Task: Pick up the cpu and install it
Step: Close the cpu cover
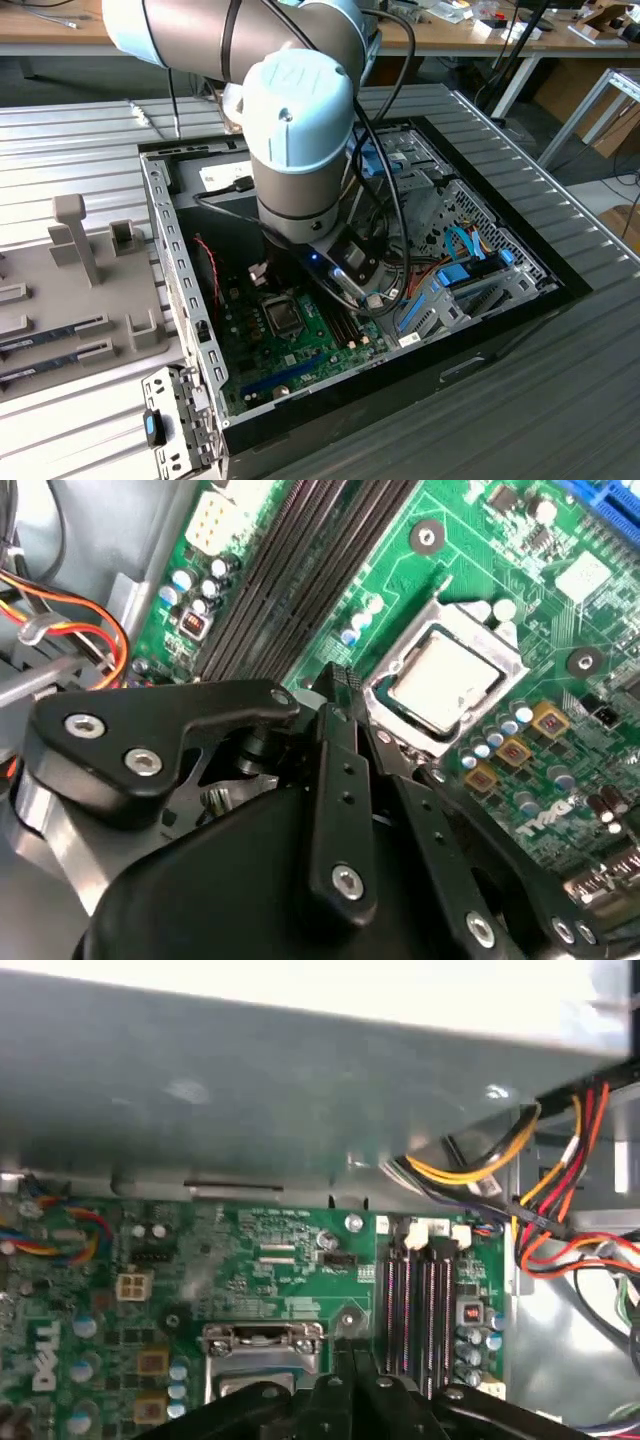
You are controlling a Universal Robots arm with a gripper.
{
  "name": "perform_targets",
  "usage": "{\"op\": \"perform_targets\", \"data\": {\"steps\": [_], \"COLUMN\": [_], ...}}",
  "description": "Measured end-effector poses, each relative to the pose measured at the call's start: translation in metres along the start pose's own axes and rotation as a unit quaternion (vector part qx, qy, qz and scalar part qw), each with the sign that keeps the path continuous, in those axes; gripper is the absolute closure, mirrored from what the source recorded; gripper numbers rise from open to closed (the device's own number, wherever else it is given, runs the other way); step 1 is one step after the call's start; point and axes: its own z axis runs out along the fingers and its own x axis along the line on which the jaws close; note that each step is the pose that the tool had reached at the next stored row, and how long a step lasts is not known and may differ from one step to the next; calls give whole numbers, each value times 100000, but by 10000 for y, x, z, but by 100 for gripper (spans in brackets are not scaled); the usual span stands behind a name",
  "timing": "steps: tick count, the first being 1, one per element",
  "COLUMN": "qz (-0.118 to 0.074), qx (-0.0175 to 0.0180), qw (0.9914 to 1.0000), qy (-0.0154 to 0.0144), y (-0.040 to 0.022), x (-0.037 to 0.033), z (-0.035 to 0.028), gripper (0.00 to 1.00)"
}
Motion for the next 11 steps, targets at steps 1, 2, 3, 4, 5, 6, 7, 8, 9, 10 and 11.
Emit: {"op": "perform_targets", "data": {"steps": [1, 2, 3, 4, 5, 6, 7, 8, 9, 10, 11], "qz": [69, 106, 142, 161, 189, 224, 308, 424, 581, 720, 1120], "qx": [-375, -555, -692, -759, -894, -1092, -1521, -2047, -2756, -3413, -5241], "qw": [99999, 99998, 99997, 99997, 99996, 99994, 99988, 99978, 99960, 99939, 99856], "qy": [-30, -41, -46, -56, -61, -77, -104, -136, -172, -208, -323], "y": [0, 1, 1, 1, 1, 0, 0, 0, 0, 0, 0], "x": [8, 10, 11, 11, 11, 11, 11, 11, 11, 11, 11], "z": [-1, -2, -3, -2, -2, -1, -1, -1, -2, -2, -2], "gripper": [89, 89, 89, 89, 89, 89, 89, 89, 89, 89, 89]}}
